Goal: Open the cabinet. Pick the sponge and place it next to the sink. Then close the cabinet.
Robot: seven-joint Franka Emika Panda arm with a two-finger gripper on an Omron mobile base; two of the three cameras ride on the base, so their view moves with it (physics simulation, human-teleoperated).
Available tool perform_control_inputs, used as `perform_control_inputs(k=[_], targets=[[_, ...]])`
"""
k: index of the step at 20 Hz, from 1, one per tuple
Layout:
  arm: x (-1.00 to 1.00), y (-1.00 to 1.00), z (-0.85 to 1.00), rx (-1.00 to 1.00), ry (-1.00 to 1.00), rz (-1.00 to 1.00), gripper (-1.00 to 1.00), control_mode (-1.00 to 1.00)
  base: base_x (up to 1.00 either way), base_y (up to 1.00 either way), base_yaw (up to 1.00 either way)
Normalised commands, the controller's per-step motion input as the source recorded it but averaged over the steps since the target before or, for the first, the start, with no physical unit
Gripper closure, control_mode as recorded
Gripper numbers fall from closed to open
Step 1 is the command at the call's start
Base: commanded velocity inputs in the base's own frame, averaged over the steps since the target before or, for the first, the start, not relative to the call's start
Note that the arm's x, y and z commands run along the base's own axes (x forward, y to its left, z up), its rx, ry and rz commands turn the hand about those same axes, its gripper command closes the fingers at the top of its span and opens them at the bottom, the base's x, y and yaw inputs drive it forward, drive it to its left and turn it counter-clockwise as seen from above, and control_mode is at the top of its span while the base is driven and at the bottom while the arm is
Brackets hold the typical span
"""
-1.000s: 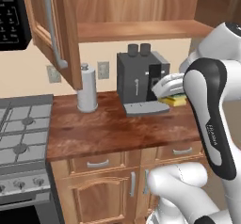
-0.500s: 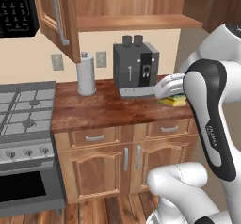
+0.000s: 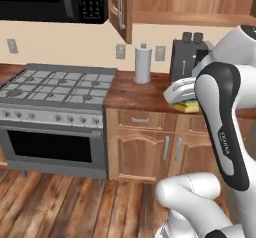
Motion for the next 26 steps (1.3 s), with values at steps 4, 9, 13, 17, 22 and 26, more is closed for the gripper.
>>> perform_control_inputs(k=[4,9,13,17,22,26], targets=[[0.0,0.0,0.0,0.0,0.0,0.0,1.0,1.0,-0.21,-0.03,0.71],[0.0,0.0,0.0,0.0,0.0,0.0,1.0,1.0,0.0,-0.03,0.77],[0.0,0.0,0.0,0.0,0.0,0.0,1.0,1.0,0.0,0.0,0.71],[0.0,0.0,0.0,0.0,0.0,0.0,1.0,1.0,0.05,0.1,0.62],[0.0,0.0,0.0,0.0,0.0,0.0,1.0,1.0,0.12,0.1,0.6],[0.0,0.0,0.0,0.0,0.0,0.0,1.0,1.0,0.14,0.13,0.57]])
